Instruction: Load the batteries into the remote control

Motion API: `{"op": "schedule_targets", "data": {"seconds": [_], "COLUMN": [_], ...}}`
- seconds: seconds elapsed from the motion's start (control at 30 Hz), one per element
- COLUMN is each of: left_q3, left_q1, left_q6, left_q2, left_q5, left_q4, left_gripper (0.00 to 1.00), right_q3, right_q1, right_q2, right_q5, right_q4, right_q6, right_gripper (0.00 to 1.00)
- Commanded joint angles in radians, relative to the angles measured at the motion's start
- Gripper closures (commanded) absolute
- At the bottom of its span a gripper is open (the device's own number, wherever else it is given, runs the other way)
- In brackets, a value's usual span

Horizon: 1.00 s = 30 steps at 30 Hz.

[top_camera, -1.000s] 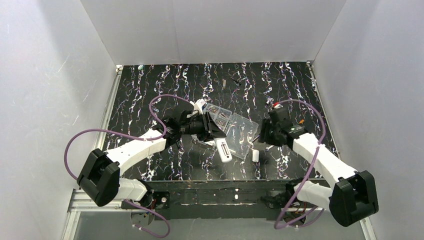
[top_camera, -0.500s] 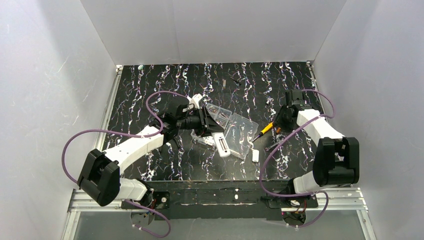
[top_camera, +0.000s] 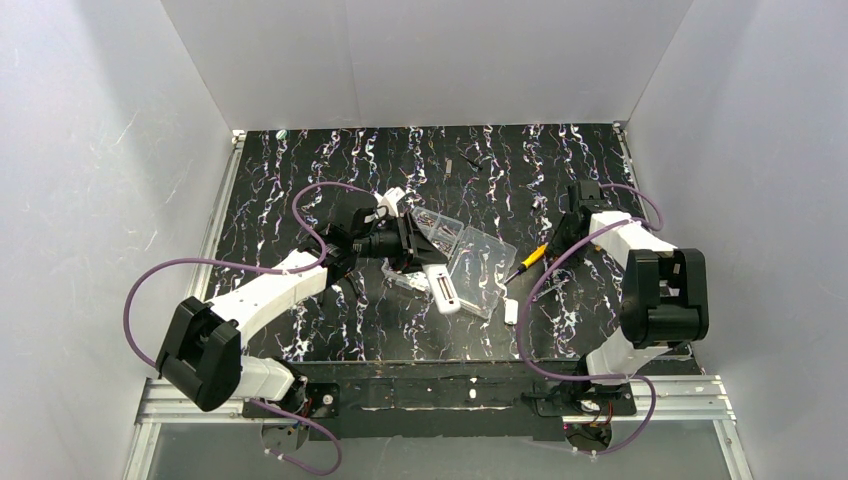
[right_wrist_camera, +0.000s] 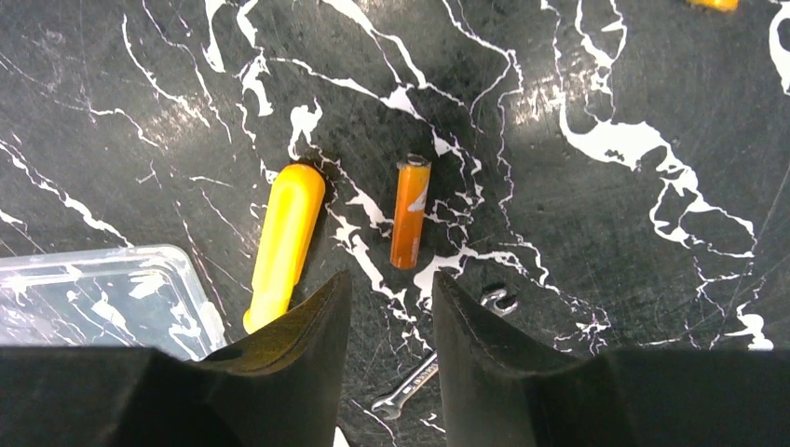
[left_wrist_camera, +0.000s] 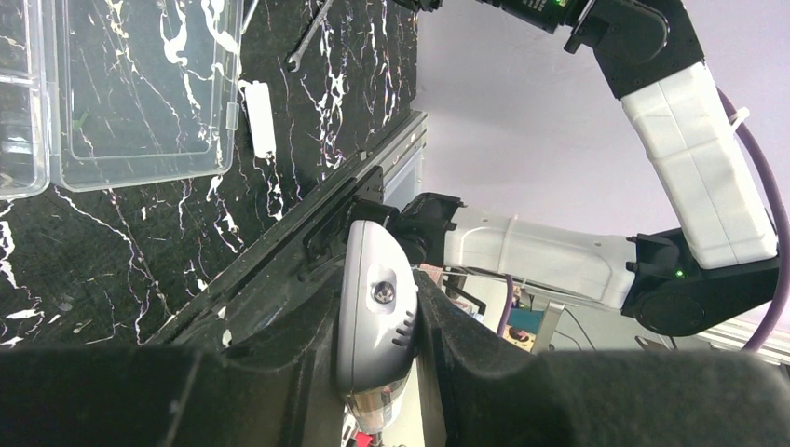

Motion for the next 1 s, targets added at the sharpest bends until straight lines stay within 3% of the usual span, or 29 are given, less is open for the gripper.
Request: {"op": "schedule_targets", "data": {"seconds": [0.0, 0.97], "left_q3": [0.032, -0.023], "left_q1": [0.008, 0.041], "left_q6": [-0.002, -0.003], "left_q2": [-0.012, -0.067], "left_q5": [0.045, 0.047], "left_q4": [0.024, 0.042], "left_gripper": [1.0, 1.0], "right_q3": [0.056, 0.041], "right_q1": [-0.007, -0.009], "right_q2": [0.026, 0.114], "right_q5": [0.01, 0.037], "right_q4": [0.014, -0.006], "right_q6": [-0.007, -0.007], "right_gripper": [0.55, 0.71]}}
